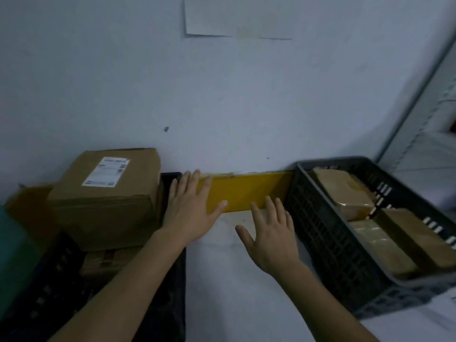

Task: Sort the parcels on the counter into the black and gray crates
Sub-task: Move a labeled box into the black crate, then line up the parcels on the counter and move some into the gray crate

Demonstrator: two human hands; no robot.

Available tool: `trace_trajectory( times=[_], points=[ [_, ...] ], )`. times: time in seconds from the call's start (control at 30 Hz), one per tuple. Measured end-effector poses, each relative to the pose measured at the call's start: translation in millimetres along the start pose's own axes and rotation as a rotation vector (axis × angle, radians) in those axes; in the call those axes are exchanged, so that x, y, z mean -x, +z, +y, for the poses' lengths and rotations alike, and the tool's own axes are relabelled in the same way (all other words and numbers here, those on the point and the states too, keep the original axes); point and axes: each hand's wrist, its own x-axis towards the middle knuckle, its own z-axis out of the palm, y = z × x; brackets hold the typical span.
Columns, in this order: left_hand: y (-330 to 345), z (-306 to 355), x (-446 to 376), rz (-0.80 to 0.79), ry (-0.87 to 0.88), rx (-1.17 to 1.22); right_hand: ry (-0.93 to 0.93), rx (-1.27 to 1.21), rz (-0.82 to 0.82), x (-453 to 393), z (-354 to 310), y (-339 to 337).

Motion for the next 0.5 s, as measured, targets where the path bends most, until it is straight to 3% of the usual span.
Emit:
trace_trajectory(
  times=[0.5],
  points=[
    [86, 281, 3, -0.141, 0.148, 0.065, 0.256, -0.014, 0.035, 103, 280, -33]
  ],
)
